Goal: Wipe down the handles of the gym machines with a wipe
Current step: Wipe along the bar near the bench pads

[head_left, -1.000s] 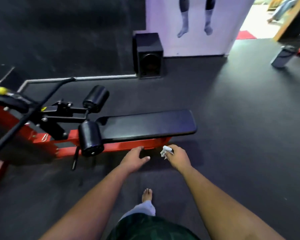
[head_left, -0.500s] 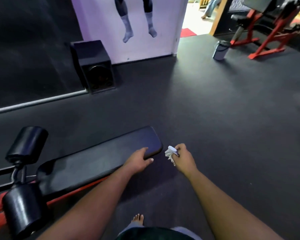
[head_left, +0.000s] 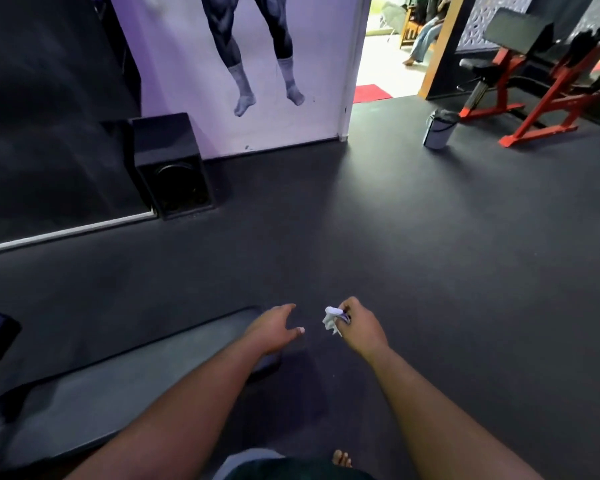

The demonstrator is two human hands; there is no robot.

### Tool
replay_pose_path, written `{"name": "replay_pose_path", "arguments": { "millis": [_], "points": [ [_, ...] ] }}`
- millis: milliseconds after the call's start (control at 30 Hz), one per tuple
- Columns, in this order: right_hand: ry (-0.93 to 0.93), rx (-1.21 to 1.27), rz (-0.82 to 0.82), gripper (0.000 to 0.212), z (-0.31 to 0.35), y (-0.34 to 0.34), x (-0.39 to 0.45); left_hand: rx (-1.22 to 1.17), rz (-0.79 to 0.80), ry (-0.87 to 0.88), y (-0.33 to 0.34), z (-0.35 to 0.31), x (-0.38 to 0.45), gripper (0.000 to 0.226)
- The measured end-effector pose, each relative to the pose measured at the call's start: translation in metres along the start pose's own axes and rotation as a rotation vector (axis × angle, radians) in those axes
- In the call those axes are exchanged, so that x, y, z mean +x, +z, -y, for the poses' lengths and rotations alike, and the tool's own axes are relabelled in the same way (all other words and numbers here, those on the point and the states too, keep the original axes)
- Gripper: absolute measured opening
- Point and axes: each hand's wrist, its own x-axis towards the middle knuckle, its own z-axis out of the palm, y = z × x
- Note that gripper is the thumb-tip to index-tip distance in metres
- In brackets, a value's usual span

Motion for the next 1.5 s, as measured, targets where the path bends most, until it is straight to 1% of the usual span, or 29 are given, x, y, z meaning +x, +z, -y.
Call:
{"name": "replay_pose_path", "arguments": {
  "millis": [167, 300, 533, 767, 1000, 1167, 1300, 1400, 1500],
  "points": [
    [-0.051, -0.047, 0.036, 0.008, -0.007, -0.043, 0.073, -0.025, -0.037, -0.035, -0.013, -0.036, 0.054, 0.076],
    [-0.109, -0.094, 0.084, 0.007, 0.004, -0.058, 0.137, -0.026, -0.025, -0.048, -0.028, -0.042, 0.108, 0.076],
    [-0.179, -0.229, 0.143, 0.006, 0.043, -0.078, 0.281, -0.084, -0.052, -0.099, -0.081, -0.028, 0.242, 0.075],
    [-0.206, -0.212, 0.161, 0.006, 0.106, -0.086, 0.416, -0.114, -0.069, -0.172, -0.165, 0.006, 0.337, 0.074],
    [-0.316, -0.23, 0.297, 0.003, 0.185, -0.034, 0.53, -0.168, -0.118, -0.297, -0.238, 0.066, 0.395, 0.074],
    [-0.451, -0.266, 0.462, 0.003, 0.26, 0.023, 0.621, -0.225, -0.211, -0.456, -0.29, 0.128, 0.427, 0.073],
    [-0.56, -0.295, 0.601, 0.004, 0.332, 0.073, 0.69, -0.3, -0.293, -0.62, -0.334, 0.169, 0.432, 0.072],
    [-0.629, -0.314, 0.711, 0.006, 0.393, 0.111, 0.717, -0.354, -0.362, -0.73, -0.363, 0.197, 0.429, 0.07],
    [-0.734, -0.347, 0.776, 0.006, 0.456, 0.151, 0.723, -0.419, -0.433, -0.817, -0.38, 0.23, 0.422, 0.072]
  ]
}}
